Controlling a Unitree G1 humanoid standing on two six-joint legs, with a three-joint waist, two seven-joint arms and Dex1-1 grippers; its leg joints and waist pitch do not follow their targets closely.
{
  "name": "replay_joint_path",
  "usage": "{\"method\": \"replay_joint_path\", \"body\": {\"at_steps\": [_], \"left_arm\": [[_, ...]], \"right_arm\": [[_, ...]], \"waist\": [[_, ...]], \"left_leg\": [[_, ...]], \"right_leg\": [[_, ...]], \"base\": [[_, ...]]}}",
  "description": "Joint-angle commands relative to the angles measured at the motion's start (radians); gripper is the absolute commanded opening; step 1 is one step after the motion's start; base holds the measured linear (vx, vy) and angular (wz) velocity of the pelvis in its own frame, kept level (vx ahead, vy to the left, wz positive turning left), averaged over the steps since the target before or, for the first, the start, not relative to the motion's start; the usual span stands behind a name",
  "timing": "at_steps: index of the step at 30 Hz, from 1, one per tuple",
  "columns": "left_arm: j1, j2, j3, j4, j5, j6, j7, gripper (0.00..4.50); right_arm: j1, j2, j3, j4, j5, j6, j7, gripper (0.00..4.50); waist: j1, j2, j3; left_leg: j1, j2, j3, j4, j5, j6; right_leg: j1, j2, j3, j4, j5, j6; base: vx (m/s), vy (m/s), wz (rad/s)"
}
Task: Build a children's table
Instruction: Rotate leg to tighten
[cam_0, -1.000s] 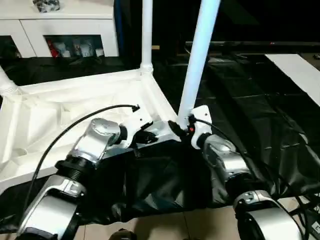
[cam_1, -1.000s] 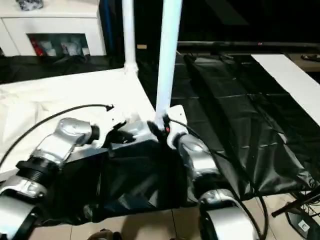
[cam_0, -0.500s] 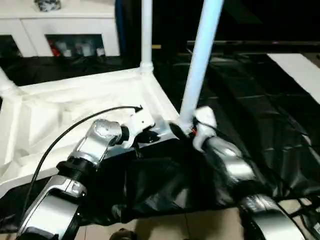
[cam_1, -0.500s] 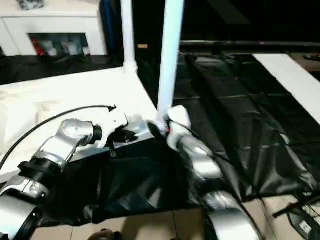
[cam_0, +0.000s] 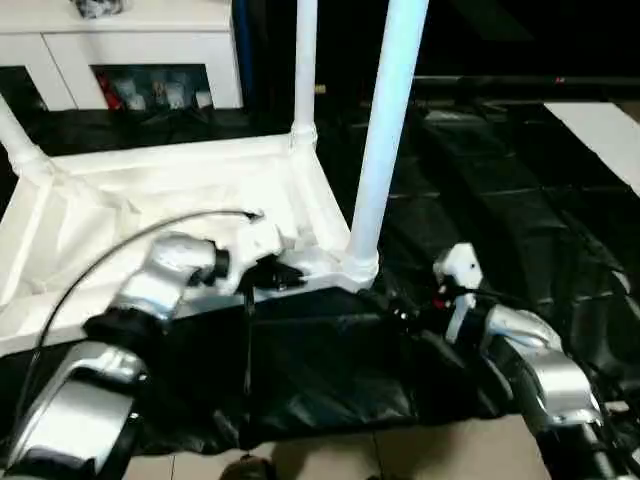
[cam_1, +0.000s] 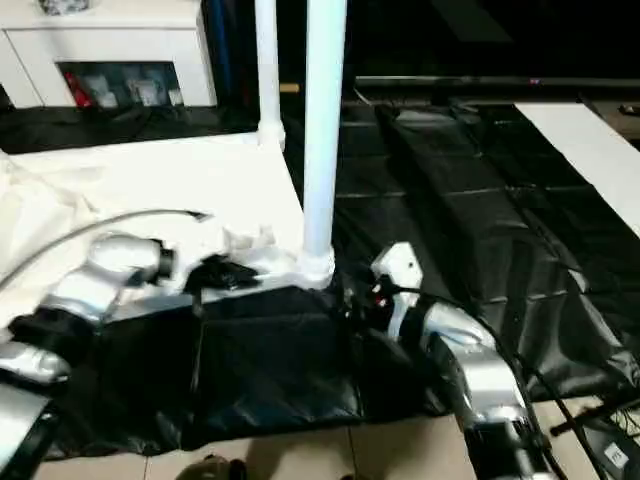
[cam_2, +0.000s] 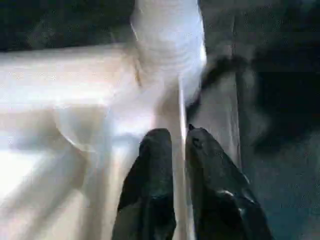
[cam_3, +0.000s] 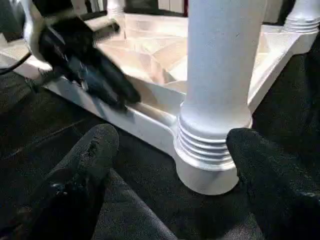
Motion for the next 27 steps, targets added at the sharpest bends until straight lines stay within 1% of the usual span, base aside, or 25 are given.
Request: {"method": "replay_joint_path", "body": {"at_steps": [1, 2, 4, 5, 7, 8, 9, 10, 11, 12, 13, 14, 15, 16, 17, 18, 19, 20, 21, 22, 23, 24, 25, 26, 27], "left_arm": [[0.019, 0.007, 0.043, -0.073, -0.06, 0.027, -0.016, 0.76], [0.05, 0.011, 0.096, -0.142, -0.111, 0.055, 0.018, 0.76], [0.062, 0.014, 0.118, -0.166, -0.126, 0.075, 0.037, 0.76], [0.088, 0.027, 0.156, -0.202, -0.112, 0.1, 0.12, 0.76], [0.106, 0.03, 0.177, -0.222, -0.098, 0.096, 0.179, 0.76], [0.13, 0.03, 0.203, -0.249, -0.08, 0.089, 0.253, 0.76], [0.154, 0.016, 0.23, -0.284, -0.066, 0.117, 0.329, 0.76], [0.185, -0.01, 0.266, -0.331, -0.075, 0.154, 0.396, 0.76], [0.297, -0.084, 0.329, -0.473, -0.056, 0.17, 0.55, 0.76], [0.332, -0.104, 0.338, -0.515, -0.043, 0.153, 0.586, 0.76], [0.357, -0.119, 0.343, -0.544, -0.024, 0.151, 0.621, 0.76], [0.381, -0.134, 0.348, -0.569, -0.026, 0.183, 0.64, 0.76], [0.381, -0.134, 0.348, -0.569, -0.026, 0.183, 0.64, 0.76], [0.442, -0.165, 0.344, -0.611, 0.011, 0.186, 0.707, 0.76], [0.463, -0.185, 0.351, -0.621, 0.021, 0.187, 0.746, 0.76], [0.463, -0.185, 0.351, -0.621, 0.021, 0.187, 0.746, 0.76], [0.479, -0.203, 0.358, -0.619, 0.034, 0.179, 0.807, 0.76], [0.489, -0.222, 0.365, -0.621, 0.012, 0.194, 0.847, 0.76], [0.487, -0.233, 0.378, -0.623, -0.008, 0.22, 0.862, 0.76], [0.488, -0.238, 0.379, -0.637, 0.002, 0.238, 0.874, 0.76], [0.489, -0.243, 0.374, -0.659, 0.015, 0.263, 0.88, 0.76], [0.487, -0.239, 0.363, -0.673, 0.031, 0.283, 0.881, 0.76], [0.484, -0.235, 0.348, -0.684, 0.034, 0.289, 0.875, 0.76], [0.482, -0.234, 0.344, -0.685, 0.033, 0.283, 0.873, 0.76], [0.475, -0.231, 0.34, -0.686, 0.04, 0.273, 0.875, 0.76]], "right_arm": [[0.017, -0.004, -0.019, -0.051, 0.013, 0.031, -0.031, 3.91], [0.036, 0.011, -0.038, -0.093, 0.025, 0.063, -0.084, 3.91], [0.047, 0.017, -0.042, -0.118, 0.036, 0.083, -0.101, 3.91], [0.072, 0.029, -0.049, -0.16, 0.032, 0.102, -0.145, 3.91], [0.087, 0.037, -0.052, -0.181, 0.025, 0.107, -0.169, 3.91], [0.105, 0.047, -0.056, -0.205, 0.017, 0.108, -0.198, 3.91], [0.116, 0.059, -0.063, -0.216, 0.003, 0.101, -0.23, 3.91], [0.124, 0.074, -0.075, -0.22, -0.011, 0.086, -0.271, 3.91], [0.128, 0.104, -0.095, -0.201, -0.074, 0.026, -0.379, 3.91], [0.126, 0.113, -0.1, -0.195, -0.088, 0.013, -0.409, 3.91], [0.125, 0.123, -0.106, -0.19, -0.087, 0.015, -0.43, 3.91], [0.123, 0.135, -0.114, -0.187, -0.081, 0.027, -0.45, 3.91], [0.123, 0.135, -0.114, -0.187, -0.081, 0.027, -0.45, 3.91], [0.124, 0.15, -0.099, -0.189, -0.089, 0.019, -0.463, 3.91], [0.124, 0.157, -0.092, -0.188, -0.092, 0.012, -0.467, 3.91], [0.124, 0.157, -0.092, -0.188, -0.092, 0.012, -0.467, 3.91], [0.125, 0.166, -0.085, -0.187, -0.092, 0.006, -0.474, 3.91], [0.128, 0.171, -0.08, -0.186, -0.094, 0.002, -0.485, 3.91], [0.129, 0.176, -0.084, -0.184, -0.095, -0.005, -0.496, 3.91], [0.129, 0.181, -0.089, -0.181, -0.098, -0.014, -0.507, 3.91], [0.126, 0.195, -0.104, -0.17, -0.095, -0.029, -0.528, 3.91], [0.119, 0.201, -0.122, -0.161, -0.081, -0.026, -0.539, 3.91], [0.113, 0.202, -0.136, -0.154, -0.068, -0.029, -0.543, 3.91], [0.112, 0.2, -0.139, -0.153, -0.065, -0.035, -0.541, 3.91], [0.113, 0.198, -0.148, -0.155, -0.06, -0.039, -0.544, 3.91]], "waist": [[0.003, 0.013, -0.075], [0.004, 0.006, -0.075], [0.0, 0.002, -0.072], [-0.001, 0.005, -0.071], [-0.002, 0.006, -0.07], [-0.005, 0.009, -0.072], [-0.005, 0.013, -0.071], [-0.007, 0.013, -0.073], [-0.01, 0.015, -0.07], [-0.016, 0.012, -0.066], [-0.019, 0.007, -0.066], [-0.018, 0.014, -0.067], [-0.019, 0.015, -0.064], [-0.011, 0.021, -0.065], [-0.028, 0.032, -0.072], [-0.037, 0.059, -0.072], [-0.053, 0.061, -0.064], [-0.061, 0.066, -0.059], [-0.058, 0.061, -0.056], [-0.059, 0.05, -0.055], [-0.023, -0.011, -0.052], [-0.023, -0.01, -0.051], [-0.011, -0.01, -0.042], [0.017, -0.013, -0.036], [0.04, -0.012, -0.055]], "left_leg": [[0.032, 0.084, -0.043, -0.077, -0.368, -0.034], [0.031, 0.086, -0.043, -0.077, -0.357, -0.034], [0.032, 0.082, -0.042, -0.077, -0.364, -0.029], [0.033, 0.084, -0.043, -0.077, -0.365, -0.035], [0.033, 0.083, -0.044, -0.079, -0.374, -0.038], [0.031, 0.086, -0.048, -0.08, -0.378, -0.048], [0.036, 0.081, -0.048, -0.079, -0.393, -0.05], [0.036, 0.086, -0.048, -0.08, -0.395, -0.058], [0.034, 0.086, -0.048, -0.081, -0.407, -0.068], [0.029, 0.088, -0.051, -0.082, -0.419, -0.074], [0.032, 0.086, -0.048, -0.081, -0.426, -0.067], [0.038, 0.078, -0.046, -0.075, -0.429, -0.055], [-0.024, 0.062, -0.078, -0.097, -0.418, 0.015], [-0.028, 0.055, -0.094, -0.098, -0.437, 0.029], [-0.019, 0.069, -0.128, -0.094, -0.454, 0.022], [-0.011, 0.097, -0.181, -0.119, -0.544, -0.004], [-0.011, 0.116, -0.221, -0.141, -0.613, -0.015], [0.0, 0.119, -0.269, -0.16, -0.715, -0.024], [0.002, 0.086, -0.283, -0.161, -0.752, -0.022], [-0.013, 0.055, -0.274, -0.151, -0.734, -0.018], [-0.018, -0.049, -0.176, 0.024, -0.43, -0.015], [0.021, -0.027, -0.135, 0.103, -0.233, -0.015], [-0.019, -0.018, -0.135, 0.128, -0.13, 0.006], [-0.07, -0.016, -0.141, 0.146, -0.101, 0.024], [-0.074, -0.005, -0.159, 0.15, -0.154, 0.034]], "right_leg": [[0.035, -0.092, 0.064, -0.07, -0.244, -0.229], [0.038, -0.096, 0.065, -0.068, -0.248, -0.227], [0.034, -0.092, 0.064, -0.073, -0.286, -0.211], [0.032, -0.092, 0.067, -0.074, -0.312, -0.192], [0.03, -0.09, 0.067, -0.077, -0.329, -0.175], [0.032, -0.09, 0.067, -0.074, -0.326, -0.167], [0.028, -0.088, 0.065, -0.081, -0.344, -0.156], [0.028, -0.088, 0.066, -0.075, -0.329, -0.159], [0.028, -0.088, 0.066, -0.075, -0.325, -0.167], [0.028, -0.093, 0.064, -0.082, -0.34, -0.173], [0.027, -0.09, 0.064, -0.087, -0.365, -0.166], [0.022, -0.087, 0.065, -0.095, -0.404, -0.145], [0.062, -0.098, 0.026, -0.079, -0.428, -0.129], [0.063, -0.098, 0.001, -0.081, -0.456, -0.12], [0.059, -0.088, -0.012, -0.074, -0.347, -0.14], [0.062, -0.046, -0.027, -0.038, -0.218, -0.149], [0.058, -0.02, -0.03, -0.004, -0.18, -0.14], [0.049, 0.004, -0.021, 0.045, -0.171, -0.132], [0.038, 0.006, 0.007, 0.057, -0.172, -0.153], [0.041, -0.012, 0.023, 0.035, -0.172, -0.173], [0.039, -0.185, 0.058, -0.138, -0.543, -0.155], [0.01, -0.202, 0.108, -0.186, -0.703, -0.109], [0.037, -0.221, 0.14, -0.178, -0.808, -0.061], [0.074, -0.232, 0.178, -0.159, -0.859, 0.043], [0.095, -0.249, 0.215, -0.125, -0.75, 0.019]], "base": [[0.0, 0.0, 0.0], [0.0, 0.0, 0.0], [0.0, 0.0, 0.0], [0.0, 0.0, 0.0], [0.0, 0.0, 0.0], [0.0, 0.0, 0.0], [0.0, 0.0, 0.0], [0.0, 0.0, 0.0], [0.0, 0.0, 0.0], [0.0, 0.0, 0.0], [0.0, 0.0, 0.0], [0.0, 0.0, 0.0], [-0.028, -0.013, 0.2], [-0.028, -0.013, 0.2], [-0.019, -0.036, 0.42], [0.004, -0.046, 0.47], [0.004, -0.046, 0.47], [-0.01, -0.073, 0.5], [-0.014, -0.12, 0.63], [-0.014, -0.12, 0.63], [-0.013, -0.155, 0.69], [-0.033, -0.149, 0.36], [-0.033, -0.149, 0.36], [-0.026, -0.108, 0.0], [0.0, 0.0, 0.0]]}}
